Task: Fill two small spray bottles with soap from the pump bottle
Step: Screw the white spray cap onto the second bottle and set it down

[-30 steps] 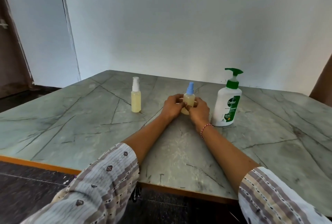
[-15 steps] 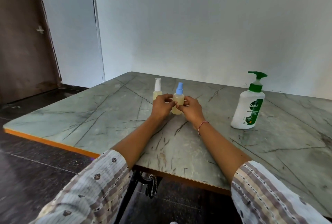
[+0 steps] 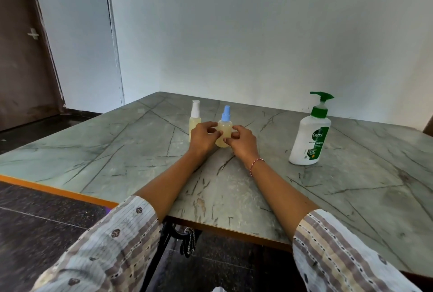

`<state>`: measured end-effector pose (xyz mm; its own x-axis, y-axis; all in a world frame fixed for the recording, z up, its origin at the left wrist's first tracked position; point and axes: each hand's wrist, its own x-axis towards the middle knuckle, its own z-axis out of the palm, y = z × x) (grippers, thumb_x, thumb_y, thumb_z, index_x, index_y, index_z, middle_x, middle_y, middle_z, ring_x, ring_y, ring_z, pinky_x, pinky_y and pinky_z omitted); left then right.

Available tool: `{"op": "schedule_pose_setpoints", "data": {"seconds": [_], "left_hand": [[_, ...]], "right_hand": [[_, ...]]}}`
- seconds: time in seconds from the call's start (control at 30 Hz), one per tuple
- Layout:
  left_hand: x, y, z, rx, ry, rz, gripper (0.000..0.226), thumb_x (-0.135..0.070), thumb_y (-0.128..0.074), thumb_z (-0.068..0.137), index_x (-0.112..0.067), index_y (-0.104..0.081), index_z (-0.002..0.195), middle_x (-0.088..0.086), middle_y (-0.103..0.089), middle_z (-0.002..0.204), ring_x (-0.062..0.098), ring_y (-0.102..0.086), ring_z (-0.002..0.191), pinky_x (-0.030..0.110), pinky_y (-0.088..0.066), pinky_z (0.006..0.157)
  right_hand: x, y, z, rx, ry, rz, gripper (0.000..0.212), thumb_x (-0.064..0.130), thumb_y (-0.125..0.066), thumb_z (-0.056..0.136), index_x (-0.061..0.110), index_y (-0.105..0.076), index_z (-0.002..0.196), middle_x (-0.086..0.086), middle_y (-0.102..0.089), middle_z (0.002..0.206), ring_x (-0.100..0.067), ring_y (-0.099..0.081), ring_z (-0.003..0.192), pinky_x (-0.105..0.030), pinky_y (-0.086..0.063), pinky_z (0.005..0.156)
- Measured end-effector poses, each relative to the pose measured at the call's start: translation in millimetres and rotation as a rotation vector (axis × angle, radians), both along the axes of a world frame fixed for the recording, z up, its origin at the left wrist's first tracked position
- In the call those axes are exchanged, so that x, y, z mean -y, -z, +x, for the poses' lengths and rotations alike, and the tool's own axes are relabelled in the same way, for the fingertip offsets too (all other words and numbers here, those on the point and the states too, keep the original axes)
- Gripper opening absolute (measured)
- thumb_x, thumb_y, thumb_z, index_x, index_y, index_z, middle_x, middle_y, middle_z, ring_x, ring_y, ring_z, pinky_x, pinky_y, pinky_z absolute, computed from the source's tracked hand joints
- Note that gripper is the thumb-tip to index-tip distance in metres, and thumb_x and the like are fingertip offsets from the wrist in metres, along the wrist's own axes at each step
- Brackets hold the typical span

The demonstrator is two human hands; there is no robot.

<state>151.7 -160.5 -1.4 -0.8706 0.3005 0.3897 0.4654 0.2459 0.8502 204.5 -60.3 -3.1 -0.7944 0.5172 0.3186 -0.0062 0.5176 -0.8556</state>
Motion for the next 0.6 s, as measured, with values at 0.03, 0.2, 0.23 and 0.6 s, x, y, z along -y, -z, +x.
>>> {"op": "schedule_pose_setpoints", "data": {"seconds": [0.03, 0.2, 0.23, 0.6], "left_hand": [[0.3, -1.6, 1.7, -0.013, -0.037, 0.014, 0.039, -0.014, -0.062, 0.086, -0.005, -0.055, 0.122, 0.014, -0.063, 0.110, 0.023, -0.059, 0.102, 0.025, -0.044, 0.086], [-3.9, -13.9, 25.1, -0.288, -0.171, 0.258, 0.035, -0.004, -0.058, 0.085, -0.005, -0.051, 0.120, 0.009, -0.060, 0.106, 0.016, -0.057, 0.093, 0.023, -0.048, 0.076], [-9.9, -14.4, 31.9, -0.312, -0.124, 0.250, 0.034, -0.003, -0.057, 0.085, -0.004, -0.052, 0.119, 0.011, -0.060, 0.107, 0.018, -0.058, 0.095, 0.025, -0.049, 0.078], [-126.9, -4.6, 91.2, 0.063, 0.441, -0.004, 0.052, -0.025, -0.067, 0.082, -0.010, -0.046, 0.128, 0.011, -0.057, 0.121, 0.024, -0.057, 0.107, 0.032, -0.048, 0.088]], "right_hand": [[-0.1, -1.0, 1.1, -0.006, 0.016, -0.020, 0.049, 0.008, -0.067, 0.082, 0.005, -0.052, 0.128, -0.014, -0.060, 0.122, -0.024, -0.059, 0.110, -0.028, -0.045, 0.092], [-7.3, -8.4, 21.6, -0.091, 0.109, -0.105, 0.030, 0.011, -0.064, 0.084, 0.008, -0.063, 0.114, -0.010, -0.065, 0.113, -0.020, -0.060, 0.104, -0.020, -0.042, 0.084], [-10.7, -9.3, 29.9, -0.098, 0.123, -0.082, 0.026, 0.009, -0.062, 0.084, 0.008, -0.065, 0.110, -0.010, -0.066, 0.110, -0.019, -0.061, 0.103, -0.019, -0.042, 0.083], [-94.1, -19.8, 106.2, -0.319, 0.695, -0.099, 0.055, 0.009, -0.059, 0.080, 0.008, -0.041, 0.132, -0.015, -0.041, 0.137, -0.029, -0.038, 0.124, -0.032, -0.038, 0.095]]}}
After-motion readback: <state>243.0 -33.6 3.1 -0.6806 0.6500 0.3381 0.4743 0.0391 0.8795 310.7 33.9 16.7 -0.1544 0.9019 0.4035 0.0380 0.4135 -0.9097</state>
